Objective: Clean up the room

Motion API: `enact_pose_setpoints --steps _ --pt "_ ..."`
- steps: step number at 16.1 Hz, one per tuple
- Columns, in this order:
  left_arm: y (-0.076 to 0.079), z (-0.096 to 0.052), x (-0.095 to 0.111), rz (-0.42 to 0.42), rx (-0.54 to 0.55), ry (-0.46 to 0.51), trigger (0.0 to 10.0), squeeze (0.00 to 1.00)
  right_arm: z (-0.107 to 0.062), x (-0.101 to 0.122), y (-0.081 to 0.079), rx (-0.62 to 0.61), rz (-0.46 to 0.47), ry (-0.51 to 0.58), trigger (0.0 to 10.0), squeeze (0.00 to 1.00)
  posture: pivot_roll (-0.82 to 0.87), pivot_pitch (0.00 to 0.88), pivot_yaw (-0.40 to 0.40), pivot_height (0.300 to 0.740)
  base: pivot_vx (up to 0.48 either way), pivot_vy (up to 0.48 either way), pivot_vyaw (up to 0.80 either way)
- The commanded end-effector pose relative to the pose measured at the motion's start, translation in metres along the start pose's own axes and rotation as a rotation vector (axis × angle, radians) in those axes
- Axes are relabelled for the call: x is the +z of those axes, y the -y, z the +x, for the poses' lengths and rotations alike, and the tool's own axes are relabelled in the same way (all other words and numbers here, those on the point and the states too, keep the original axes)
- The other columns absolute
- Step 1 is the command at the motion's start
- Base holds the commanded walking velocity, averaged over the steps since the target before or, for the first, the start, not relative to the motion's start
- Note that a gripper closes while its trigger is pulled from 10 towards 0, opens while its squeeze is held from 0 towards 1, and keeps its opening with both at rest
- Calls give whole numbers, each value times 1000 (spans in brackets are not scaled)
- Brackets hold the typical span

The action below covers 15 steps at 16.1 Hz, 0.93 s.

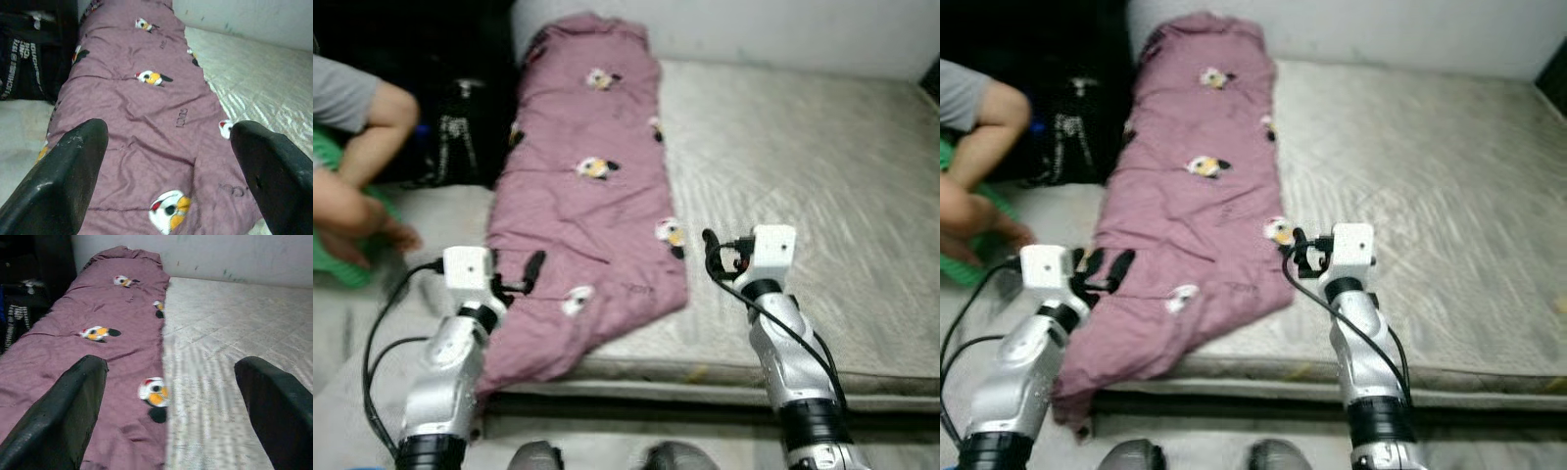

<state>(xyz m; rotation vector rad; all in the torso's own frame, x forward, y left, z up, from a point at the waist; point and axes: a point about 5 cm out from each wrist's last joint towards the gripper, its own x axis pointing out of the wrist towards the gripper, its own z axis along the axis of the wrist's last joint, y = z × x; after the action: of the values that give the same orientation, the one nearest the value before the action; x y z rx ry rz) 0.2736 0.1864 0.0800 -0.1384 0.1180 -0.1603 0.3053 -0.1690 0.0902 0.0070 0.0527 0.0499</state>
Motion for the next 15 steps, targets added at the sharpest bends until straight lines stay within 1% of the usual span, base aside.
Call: enact_pose_setpoints --steps 1,6,15 --pt "6 1 -3 -8 -13 -10 10000 0 -1 -1 7 -19 -5 -11 10000 0 -1 63 -59 740 0 0 0" --pt "5 2 -4 -6 -4 -15 10000 0 0 -2 6 -17 -5 -13 10000 0 2 57 -57 740 0 0 -520" --pt "5 2 -4 -24 -3 -15 10000 0 0 -1 4 -4 -5 -9 10000 0 3 52 -59 740 0 0 0"
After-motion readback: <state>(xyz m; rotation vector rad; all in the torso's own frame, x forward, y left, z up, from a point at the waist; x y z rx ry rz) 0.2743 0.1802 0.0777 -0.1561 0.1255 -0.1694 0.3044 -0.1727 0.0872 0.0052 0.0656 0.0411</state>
